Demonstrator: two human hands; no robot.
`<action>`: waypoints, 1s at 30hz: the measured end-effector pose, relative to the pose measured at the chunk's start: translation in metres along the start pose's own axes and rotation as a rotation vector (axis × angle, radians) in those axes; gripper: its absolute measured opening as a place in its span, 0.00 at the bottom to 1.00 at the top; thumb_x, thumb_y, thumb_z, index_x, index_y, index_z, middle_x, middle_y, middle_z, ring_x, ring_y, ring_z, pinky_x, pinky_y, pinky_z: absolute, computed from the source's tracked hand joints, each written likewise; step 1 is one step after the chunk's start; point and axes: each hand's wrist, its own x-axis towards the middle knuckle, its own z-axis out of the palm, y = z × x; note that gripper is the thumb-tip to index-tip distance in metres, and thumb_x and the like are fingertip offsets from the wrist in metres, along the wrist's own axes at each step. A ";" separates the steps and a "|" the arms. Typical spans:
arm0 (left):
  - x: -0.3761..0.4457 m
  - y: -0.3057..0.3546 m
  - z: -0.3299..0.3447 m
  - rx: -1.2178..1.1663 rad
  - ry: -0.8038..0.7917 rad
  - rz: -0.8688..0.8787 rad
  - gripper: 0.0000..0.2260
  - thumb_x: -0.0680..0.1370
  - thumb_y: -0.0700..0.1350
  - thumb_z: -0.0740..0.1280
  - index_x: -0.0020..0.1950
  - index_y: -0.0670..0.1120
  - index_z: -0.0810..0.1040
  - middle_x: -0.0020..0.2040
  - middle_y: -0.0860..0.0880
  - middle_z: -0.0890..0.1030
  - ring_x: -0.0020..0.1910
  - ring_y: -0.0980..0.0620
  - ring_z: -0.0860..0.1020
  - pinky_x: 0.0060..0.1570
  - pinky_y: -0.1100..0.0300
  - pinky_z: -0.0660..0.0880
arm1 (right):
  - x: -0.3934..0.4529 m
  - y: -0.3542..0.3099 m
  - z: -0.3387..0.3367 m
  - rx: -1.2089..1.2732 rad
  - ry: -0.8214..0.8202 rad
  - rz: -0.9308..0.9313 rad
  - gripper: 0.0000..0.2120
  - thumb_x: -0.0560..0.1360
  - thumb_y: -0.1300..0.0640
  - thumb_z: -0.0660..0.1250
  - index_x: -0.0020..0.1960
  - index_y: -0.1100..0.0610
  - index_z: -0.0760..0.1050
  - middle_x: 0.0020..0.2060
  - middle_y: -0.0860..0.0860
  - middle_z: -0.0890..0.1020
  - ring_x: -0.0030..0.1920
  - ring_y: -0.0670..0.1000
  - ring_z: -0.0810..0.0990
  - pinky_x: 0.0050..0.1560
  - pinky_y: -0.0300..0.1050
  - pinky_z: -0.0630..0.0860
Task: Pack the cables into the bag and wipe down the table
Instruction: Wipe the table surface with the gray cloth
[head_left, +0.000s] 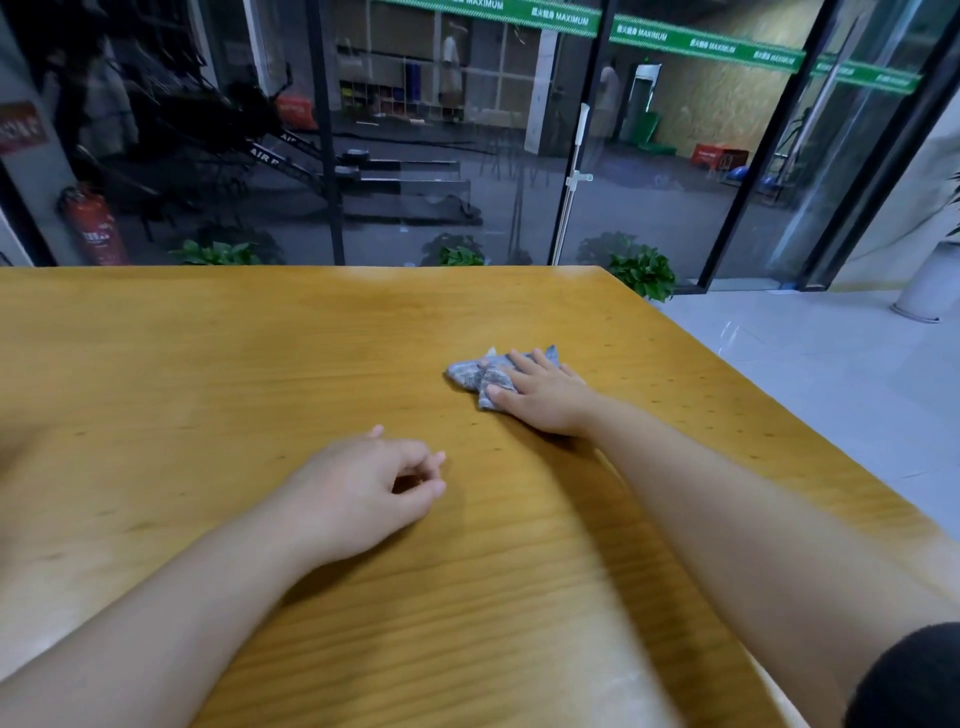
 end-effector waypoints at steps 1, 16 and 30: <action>-0.002 0.003 0.000 0.013 -0.014 0.022 0.06 0.77 0.53 0.62 0.40 0.57 0.70 0.62 0.64 0.74 0.63 0.68 0.69 0.70 0.66 0.48 | -0.008 0.000 -0.001 0.005 -0.014 -0.030 0.31 0.78 0.35 0.44 0.77 0.47 0.50 0.77 0.45 0.44 0.76 0.49 0.39 0.73 0.53 0.40; -0.068 -0.036 -0.033 0.216 0.040 -0.004 0.14 0.79 0.58 0.54 0.62 0.63 0.70 0.64 0.65 0.71 0.68 0.69 0.60 0.70 0.65 0.47 | -0.114 0.006 -0.019 0.850 0.018 -0.071 0.17 0.75 0.40 0.58 0.50 0.48 0.80 0.47 0.42 0.84 0.51 0.43 0.81 0.48 0.34 0.74; -0.086 -0.062 -0.027 0.106 0.084 -0.075 0.11 0.78 0.57 0.58 0.59 0.65 0.72 0.60 0.76 0.66 0.60 0.81 0.54 0.54 0.81 0.56 | 0.010 -0.031 -0.002 0.286 0.213 0.437 0.27 0.80 0.43 0.41 0.74 0.53 0.60 0.73 0.54 0.63 0.74 0.57 0.56 0.72 0.59 0.52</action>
